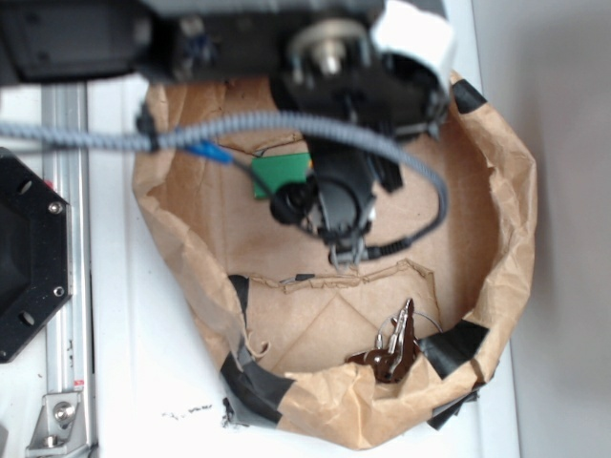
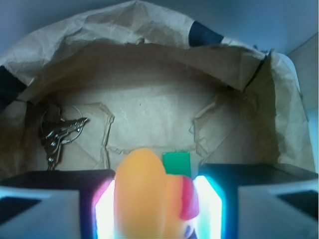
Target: Grab the yellow duck.
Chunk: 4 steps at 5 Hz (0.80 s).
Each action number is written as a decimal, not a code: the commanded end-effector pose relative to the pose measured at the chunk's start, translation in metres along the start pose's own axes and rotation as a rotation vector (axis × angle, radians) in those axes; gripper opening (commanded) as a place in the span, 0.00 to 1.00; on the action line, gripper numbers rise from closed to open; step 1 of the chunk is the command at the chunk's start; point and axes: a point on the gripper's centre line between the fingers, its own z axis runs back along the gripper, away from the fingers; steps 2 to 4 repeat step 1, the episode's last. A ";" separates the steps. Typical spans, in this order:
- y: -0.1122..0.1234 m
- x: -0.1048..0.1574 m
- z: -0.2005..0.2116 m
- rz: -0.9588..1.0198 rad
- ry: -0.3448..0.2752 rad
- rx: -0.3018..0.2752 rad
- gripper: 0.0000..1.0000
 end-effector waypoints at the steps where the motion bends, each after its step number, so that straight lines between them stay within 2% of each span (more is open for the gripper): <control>1: -0.013 0.010 0.007 0.007 -0.051 0.007 0.00; 4: -0.013 0.010 0.007 0.007 -0.051 0.007 0.00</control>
